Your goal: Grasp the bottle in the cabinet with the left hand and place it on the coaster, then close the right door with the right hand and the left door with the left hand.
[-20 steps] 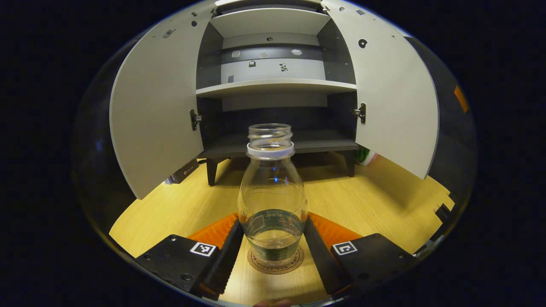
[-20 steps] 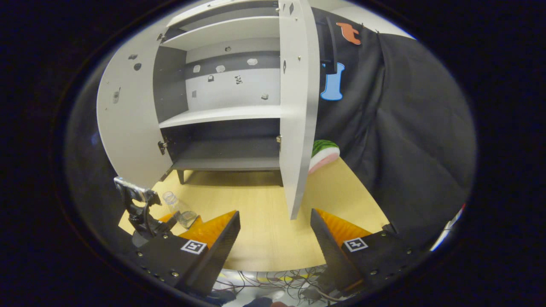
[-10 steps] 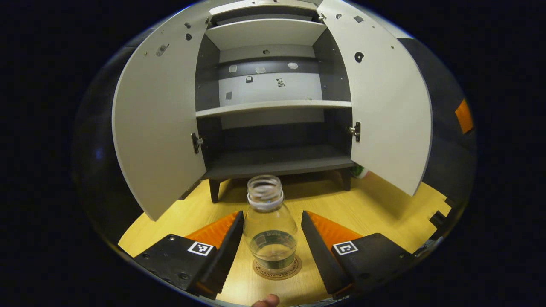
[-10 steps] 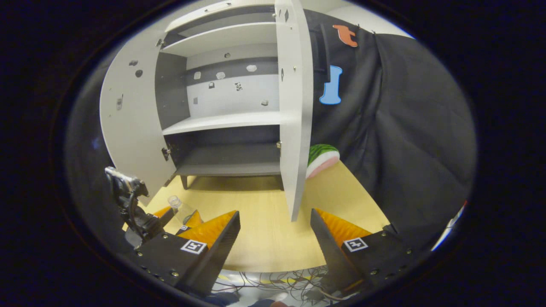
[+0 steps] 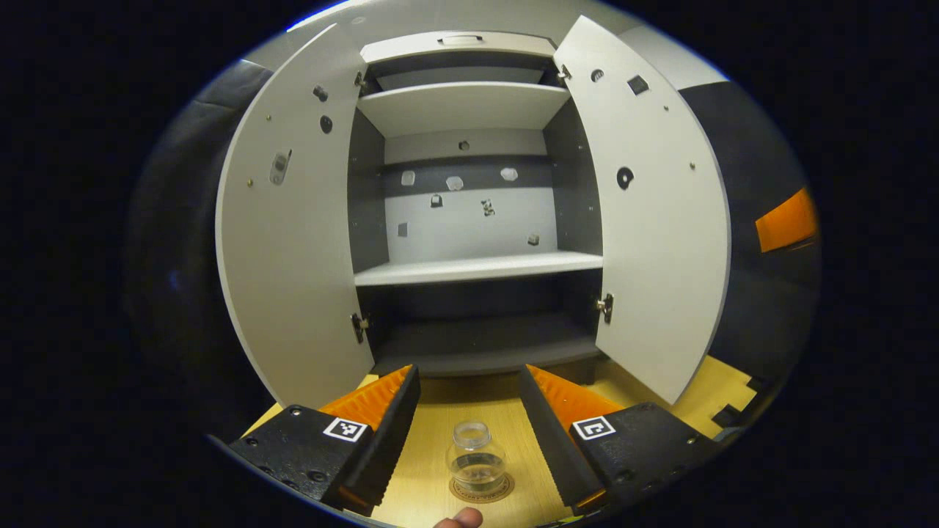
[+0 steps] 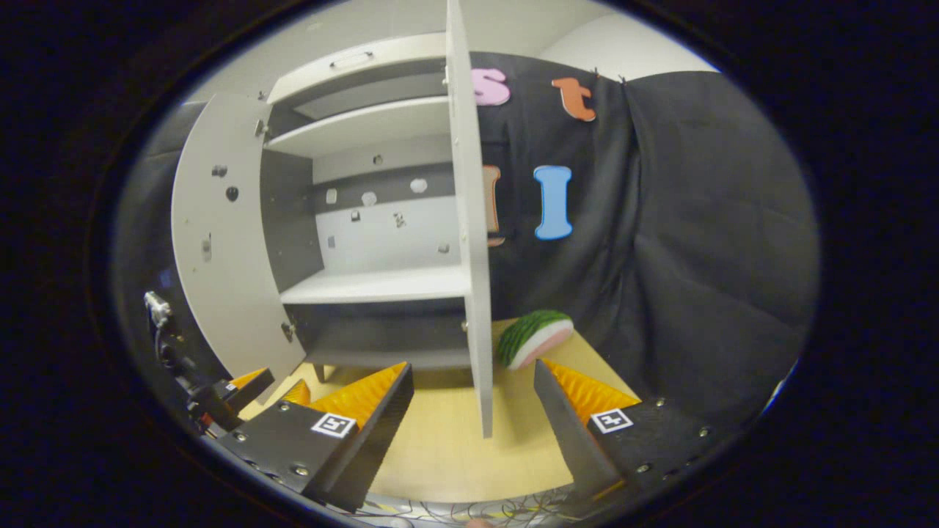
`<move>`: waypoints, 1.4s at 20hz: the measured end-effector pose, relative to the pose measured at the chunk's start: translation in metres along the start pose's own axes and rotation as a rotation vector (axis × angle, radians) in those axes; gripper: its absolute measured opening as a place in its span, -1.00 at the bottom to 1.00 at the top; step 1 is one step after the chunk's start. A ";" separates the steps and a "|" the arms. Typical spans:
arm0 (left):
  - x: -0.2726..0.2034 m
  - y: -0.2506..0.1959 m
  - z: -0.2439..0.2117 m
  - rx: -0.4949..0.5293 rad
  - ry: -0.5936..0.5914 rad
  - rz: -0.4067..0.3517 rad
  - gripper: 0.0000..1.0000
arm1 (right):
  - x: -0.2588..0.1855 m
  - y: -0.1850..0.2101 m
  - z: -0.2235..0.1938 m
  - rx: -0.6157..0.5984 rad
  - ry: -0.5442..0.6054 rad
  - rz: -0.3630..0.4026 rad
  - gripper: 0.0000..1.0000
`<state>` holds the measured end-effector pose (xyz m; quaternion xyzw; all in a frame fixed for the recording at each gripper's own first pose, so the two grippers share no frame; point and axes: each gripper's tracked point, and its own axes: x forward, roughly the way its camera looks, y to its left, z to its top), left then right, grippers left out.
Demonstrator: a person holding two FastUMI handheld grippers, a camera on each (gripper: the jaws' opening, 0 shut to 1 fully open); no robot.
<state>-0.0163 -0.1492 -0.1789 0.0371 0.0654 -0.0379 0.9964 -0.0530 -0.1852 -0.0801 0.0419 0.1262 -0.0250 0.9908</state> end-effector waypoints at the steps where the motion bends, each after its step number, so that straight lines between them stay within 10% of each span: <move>1: -0.002 0.002 0.014 -0.003 -0.015 0.001 0.72 | 0.003 -0.005 0.013 0.004 -0.021 0.002 1.00; 12: -0.023 0.044 0.082 -0.034 -0.064 0.059 0.72 | 0.052 -0.064 0.085 0.073 -0.144 0.026 0.96; 28: -0.023 0.079 0.058 -0.038 0.024 0.121 0.72 | 0.076 -0.006 0.081 -0.026 -0.123 0.189 0.96</move>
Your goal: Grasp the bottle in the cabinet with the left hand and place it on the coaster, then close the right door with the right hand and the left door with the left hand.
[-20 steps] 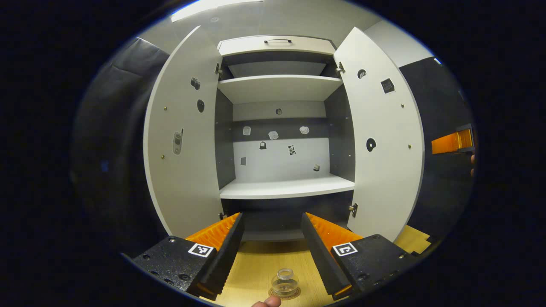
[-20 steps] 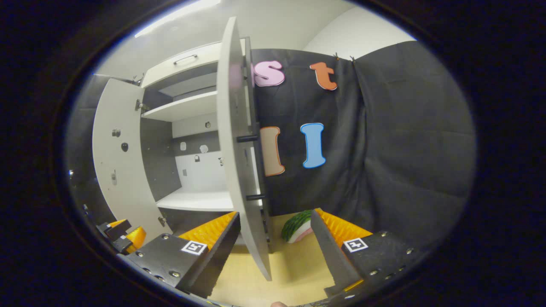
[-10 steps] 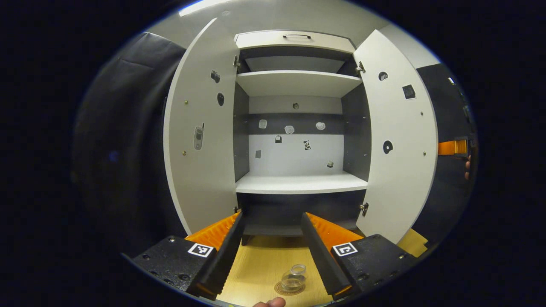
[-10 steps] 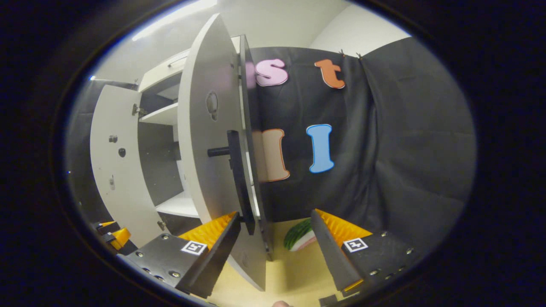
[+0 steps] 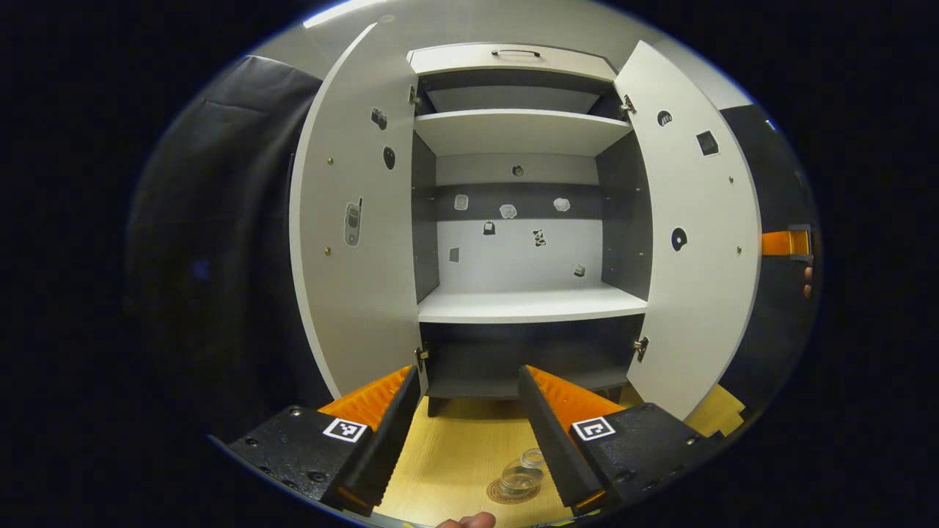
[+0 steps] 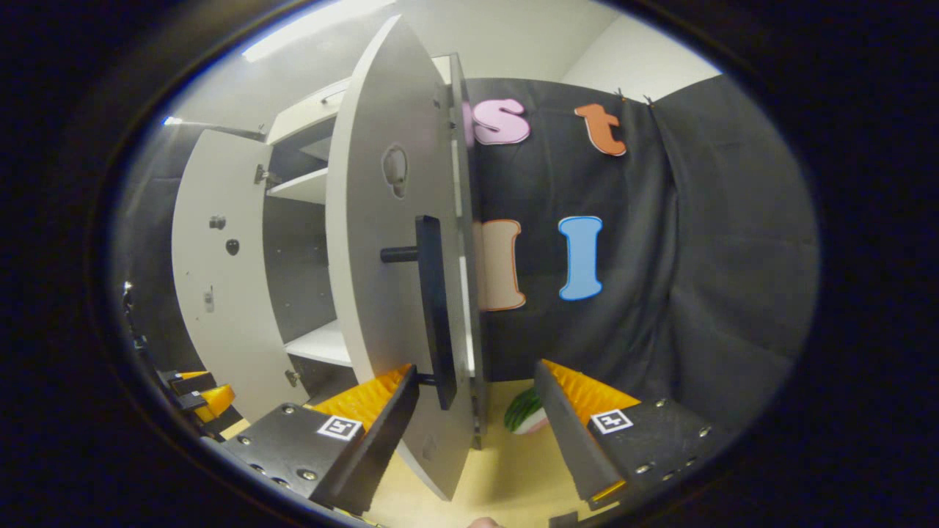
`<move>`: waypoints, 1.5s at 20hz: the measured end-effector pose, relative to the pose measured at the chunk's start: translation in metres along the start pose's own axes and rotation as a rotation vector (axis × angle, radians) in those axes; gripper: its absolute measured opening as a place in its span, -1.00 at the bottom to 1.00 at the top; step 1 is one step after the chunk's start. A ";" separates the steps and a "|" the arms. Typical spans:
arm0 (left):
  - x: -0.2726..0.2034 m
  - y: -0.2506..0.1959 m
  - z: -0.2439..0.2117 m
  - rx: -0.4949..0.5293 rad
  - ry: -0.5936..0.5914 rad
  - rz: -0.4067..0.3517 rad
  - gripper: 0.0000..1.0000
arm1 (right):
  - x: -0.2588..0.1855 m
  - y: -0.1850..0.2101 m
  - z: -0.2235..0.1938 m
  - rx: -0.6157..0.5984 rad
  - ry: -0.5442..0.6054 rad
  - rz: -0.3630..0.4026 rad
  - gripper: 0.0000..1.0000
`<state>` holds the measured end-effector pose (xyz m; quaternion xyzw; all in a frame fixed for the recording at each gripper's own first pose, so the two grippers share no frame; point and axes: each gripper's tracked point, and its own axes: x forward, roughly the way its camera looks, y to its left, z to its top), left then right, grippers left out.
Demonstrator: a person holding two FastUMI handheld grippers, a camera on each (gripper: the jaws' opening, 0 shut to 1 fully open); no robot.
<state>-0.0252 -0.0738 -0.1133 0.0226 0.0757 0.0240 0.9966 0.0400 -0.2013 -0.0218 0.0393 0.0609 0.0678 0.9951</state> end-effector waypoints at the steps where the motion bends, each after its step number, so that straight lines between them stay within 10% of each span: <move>1: 0.000 0.002 -0.001 0.001 0.003 0.001 0.72 | 0.002 0.009 0.000 0.002 0.000 0.017 0.96; 15: -0.008 0.050 -0.005 -0.039 0.013 0.068 0.72 | 0.052 0.101 -0.011 0.012 -0.010 0.143 1.00; 30: -0.018 0.133 0.020 -0.095 -0.039 0.154 0.72 | 0.158 0.188 -0.003 -0.089 -0.087 0.092 0.94</move>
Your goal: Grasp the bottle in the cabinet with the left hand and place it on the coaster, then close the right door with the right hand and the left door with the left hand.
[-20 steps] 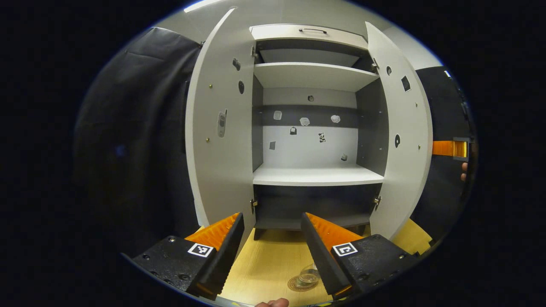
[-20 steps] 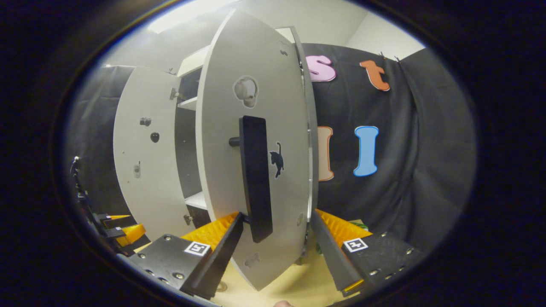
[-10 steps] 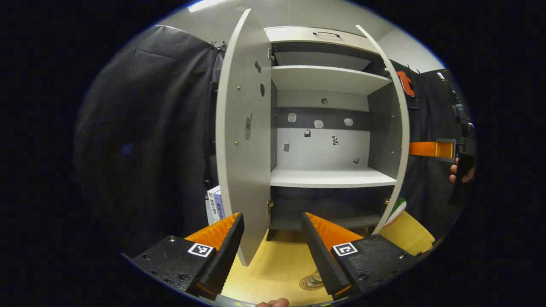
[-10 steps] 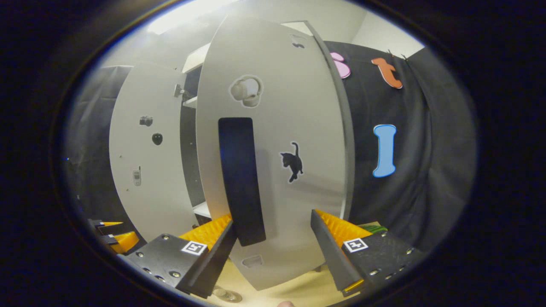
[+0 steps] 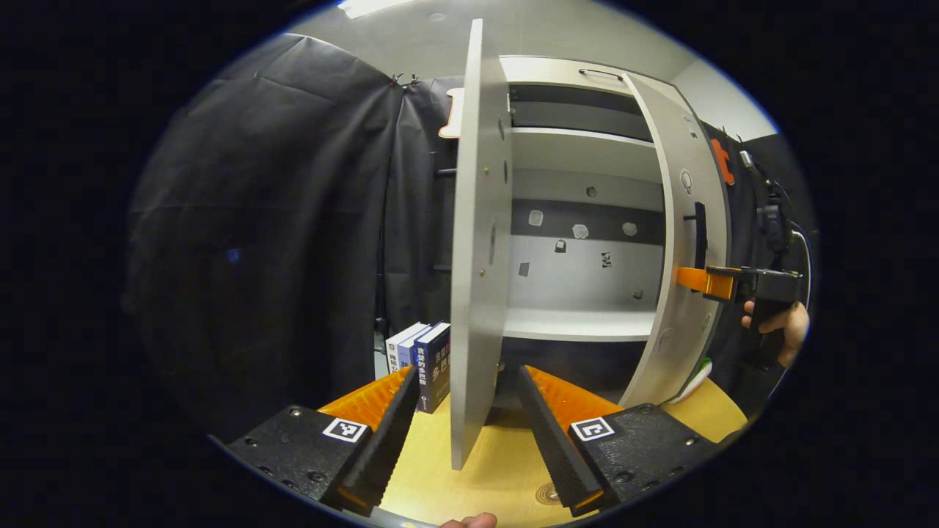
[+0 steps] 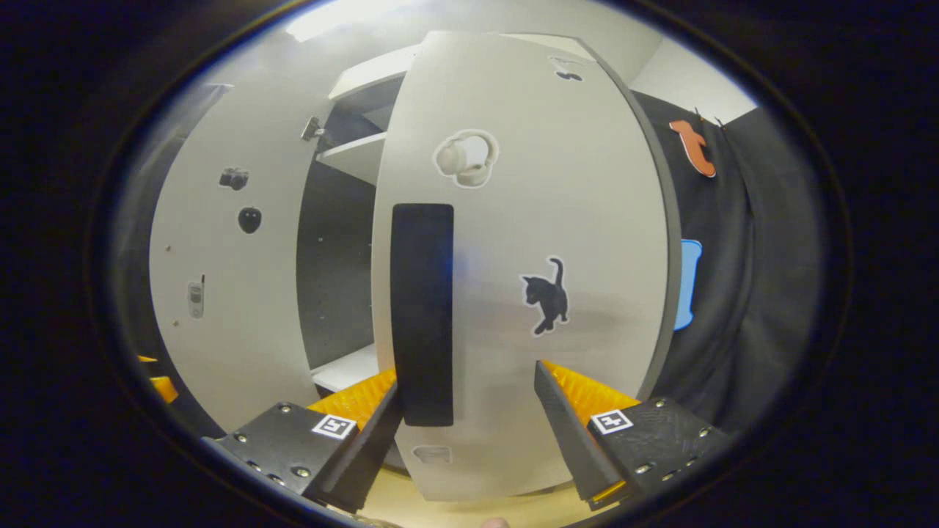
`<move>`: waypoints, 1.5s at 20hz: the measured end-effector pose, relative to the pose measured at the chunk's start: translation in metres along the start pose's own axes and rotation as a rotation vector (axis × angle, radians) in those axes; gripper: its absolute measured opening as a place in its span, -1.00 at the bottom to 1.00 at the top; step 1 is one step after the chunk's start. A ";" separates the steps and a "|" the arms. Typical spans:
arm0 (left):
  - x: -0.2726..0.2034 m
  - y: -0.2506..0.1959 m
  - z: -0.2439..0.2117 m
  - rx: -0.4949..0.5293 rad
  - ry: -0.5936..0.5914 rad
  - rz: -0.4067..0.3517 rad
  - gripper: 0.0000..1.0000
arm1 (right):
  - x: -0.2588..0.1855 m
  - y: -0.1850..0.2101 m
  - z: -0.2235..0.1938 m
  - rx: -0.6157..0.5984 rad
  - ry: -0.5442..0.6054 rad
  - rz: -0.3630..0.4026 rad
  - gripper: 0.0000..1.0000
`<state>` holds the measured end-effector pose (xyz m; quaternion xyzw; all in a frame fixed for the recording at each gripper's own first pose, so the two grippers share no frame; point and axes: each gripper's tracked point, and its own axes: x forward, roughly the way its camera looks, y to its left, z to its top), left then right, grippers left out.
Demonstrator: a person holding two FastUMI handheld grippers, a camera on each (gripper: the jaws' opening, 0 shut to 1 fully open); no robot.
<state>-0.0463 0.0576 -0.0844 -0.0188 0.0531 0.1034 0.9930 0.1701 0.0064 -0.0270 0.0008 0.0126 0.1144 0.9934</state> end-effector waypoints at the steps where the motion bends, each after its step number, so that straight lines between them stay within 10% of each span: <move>1: 0.003 0.007 0.003 -0.009 -0.003 0.004 0.72 | 0.005 0.002 0.001 -0.004 -0.004 -0.010 0.94; 17: 0.034 0.082 0.044 -0.064 -0.049 0.028 0.79 | 0.030 0.008 -0.004 -0.008 -0.027 -0.196 0.94; 30: 0.068 0.051 0.075 -0.002 -0.089 -0.200 0.78 | 0.008 0.018 -0.002 0.039 0.007 -0.186 1.00</move>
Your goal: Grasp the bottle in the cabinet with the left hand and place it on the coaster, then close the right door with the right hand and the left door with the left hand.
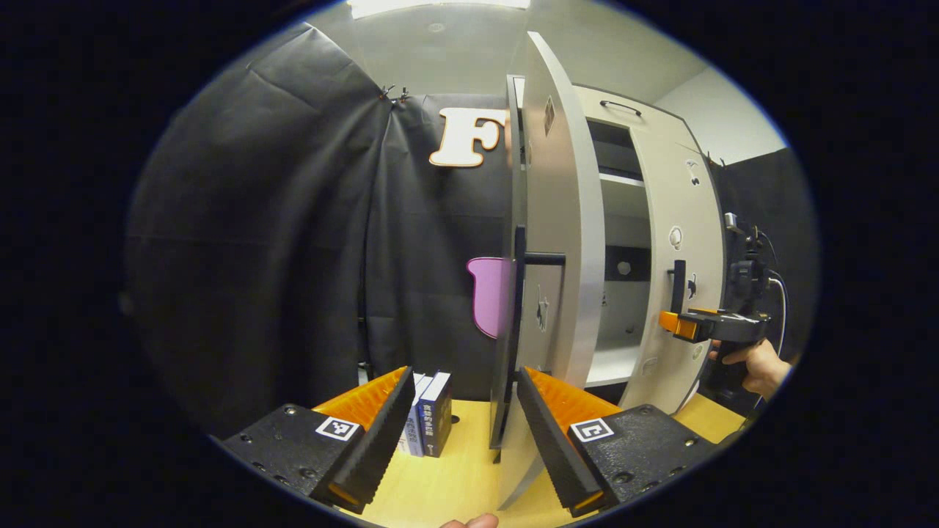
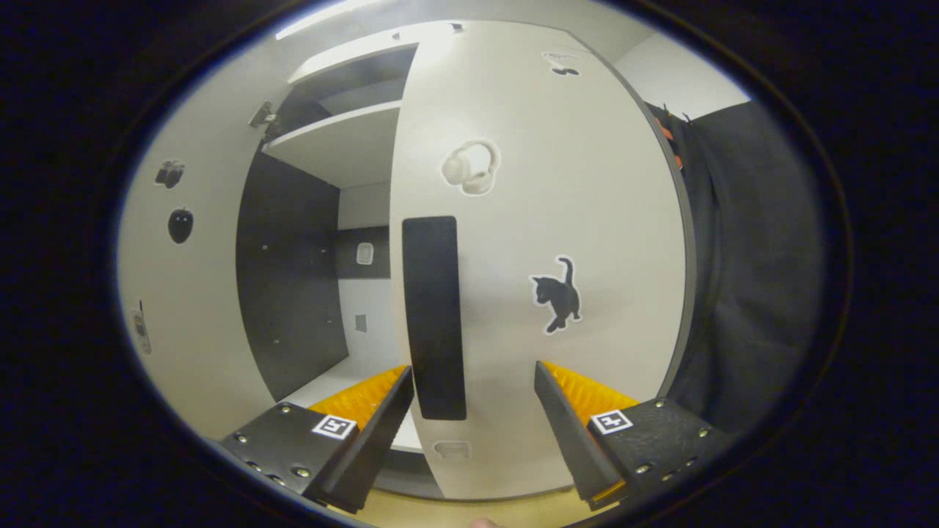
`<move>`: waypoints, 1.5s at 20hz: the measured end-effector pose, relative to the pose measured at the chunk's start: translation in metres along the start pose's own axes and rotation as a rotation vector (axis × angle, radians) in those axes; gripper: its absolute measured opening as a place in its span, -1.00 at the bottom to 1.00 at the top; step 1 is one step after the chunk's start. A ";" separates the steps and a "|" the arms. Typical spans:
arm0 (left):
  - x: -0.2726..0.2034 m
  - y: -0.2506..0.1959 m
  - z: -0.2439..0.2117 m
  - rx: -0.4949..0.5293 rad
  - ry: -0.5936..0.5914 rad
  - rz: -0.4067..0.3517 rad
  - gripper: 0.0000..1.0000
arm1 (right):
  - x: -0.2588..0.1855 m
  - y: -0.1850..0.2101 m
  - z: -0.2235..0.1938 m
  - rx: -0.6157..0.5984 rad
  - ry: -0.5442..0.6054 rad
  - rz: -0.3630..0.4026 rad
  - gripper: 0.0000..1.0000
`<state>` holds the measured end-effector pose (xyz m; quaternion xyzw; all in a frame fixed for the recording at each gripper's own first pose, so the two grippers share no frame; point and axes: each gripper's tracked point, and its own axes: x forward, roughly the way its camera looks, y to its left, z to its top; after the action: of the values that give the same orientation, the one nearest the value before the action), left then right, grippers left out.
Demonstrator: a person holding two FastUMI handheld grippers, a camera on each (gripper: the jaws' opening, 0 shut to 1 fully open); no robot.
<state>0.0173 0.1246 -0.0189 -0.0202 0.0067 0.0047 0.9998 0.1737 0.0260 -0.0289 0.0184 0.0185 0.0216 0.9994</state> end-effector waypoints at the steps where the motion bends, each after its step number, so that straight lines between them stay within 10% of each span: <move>1: 0.001 0.000 0.000 -0.001 0.002 -0.002 0.79 | -0.007 0.000 0.001 -0.004 0.000 0.004 1.00; 30: 0.033 -0.138 -0.006 0.007 -0.007 -0.186 0.69 | -0.177 -0.060 -0.016 0.073 0.067 0.061 1.00</move>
<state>0.0515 -0.0128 -0.0201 -0.0175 0.0013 -0.0882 0.9959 -0.0007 -0.0414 -0.0408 0.0546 0.0523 0.0522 0.9958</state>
